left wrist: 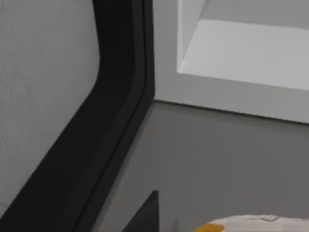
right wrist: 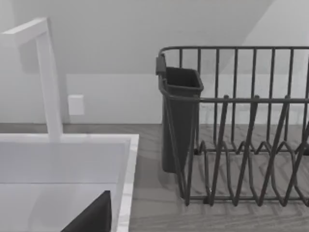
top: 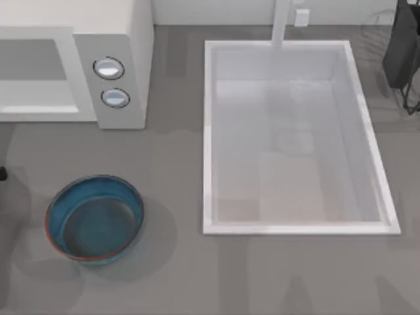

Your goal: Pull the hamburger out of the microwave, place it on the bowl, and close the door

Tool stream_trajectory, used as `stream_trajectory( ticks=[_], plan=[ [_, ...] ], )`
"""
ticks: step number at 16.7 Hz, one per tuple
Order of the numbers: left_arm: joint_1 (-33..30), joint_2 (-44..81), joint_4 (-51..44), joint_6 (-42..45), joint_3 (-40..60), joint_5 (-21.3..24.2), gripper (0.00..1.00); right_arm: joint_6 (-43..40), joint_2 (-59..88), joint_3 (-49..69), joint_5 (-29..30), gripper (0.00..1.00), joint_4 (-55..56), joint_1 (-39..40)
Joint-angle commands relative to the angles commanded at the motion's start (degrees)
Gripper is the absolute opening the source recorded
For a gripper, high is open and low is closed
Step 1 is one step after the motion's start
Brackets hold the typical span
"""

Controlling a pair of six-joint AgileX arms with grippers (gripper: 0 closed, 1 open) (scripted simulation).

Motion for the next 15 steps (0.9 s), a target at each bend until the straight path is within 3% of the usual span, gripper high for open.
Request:
stream_trajectory(
  ticks=[9,15],
  plan=[
    [0.1,-25.8,-28.8,0.0,2.2,-0.3,0.0,0.0,0.0,0.0,0.0,1.0,0.0,0.0],
    [0.1,-30.2,-33.4,0.0,2.6,-0.4,0.0,0.0,0.0,0.0,0.0,1.0,0.0,0.0]
  ],
)
